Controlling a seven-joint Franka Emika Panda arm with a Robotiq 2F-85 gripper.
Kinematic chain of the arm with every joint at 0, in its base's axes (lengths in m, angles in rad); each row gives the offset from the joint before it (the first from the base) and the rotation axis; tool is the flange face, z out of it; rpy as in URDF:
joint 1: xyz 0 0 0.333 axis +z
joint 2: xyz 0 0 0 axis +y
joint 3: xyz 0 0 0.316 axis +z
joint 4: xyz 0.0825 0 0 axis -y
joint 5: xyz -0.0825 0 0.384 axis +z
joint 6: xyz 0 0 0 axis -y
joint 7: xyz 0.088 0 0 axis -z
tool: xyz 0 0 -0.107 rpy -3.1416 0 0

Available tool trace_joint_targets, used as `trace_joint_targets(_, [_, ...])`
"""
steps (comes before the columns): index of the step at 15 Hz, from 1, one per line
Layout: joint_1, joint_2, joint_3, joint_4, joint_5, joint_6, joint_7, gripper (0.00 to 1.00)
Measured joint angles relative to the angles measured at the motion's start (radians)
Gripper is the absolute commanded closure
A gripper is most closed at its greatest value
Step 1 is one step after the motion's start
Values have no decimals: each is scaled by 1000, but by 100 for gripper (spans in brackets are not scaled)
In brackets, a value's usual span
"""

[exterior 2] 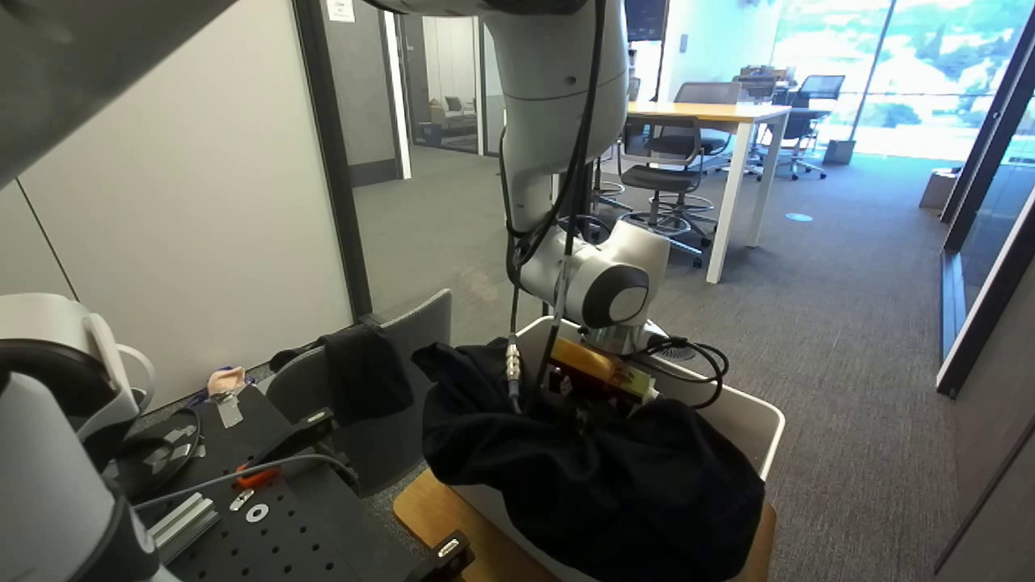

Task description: Place the animal print clothing on the backrest of the chair

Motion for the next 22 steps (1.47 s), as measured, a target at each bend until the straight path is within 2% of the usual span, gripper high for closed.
trace_joint_targets(7, [-4, -12, 4, -12, 0, 0, 0, 85])
trace_joint_targets(11, [-16, -69, 23, -70, 1, 0, 0, 85])
trace_joint_targets(17, [-55, -277, 119, -227, 27, 0, -9, 85])
trace_joint_targets(22, [-61, -476, 195, -328, 97, -5, -77, 85])
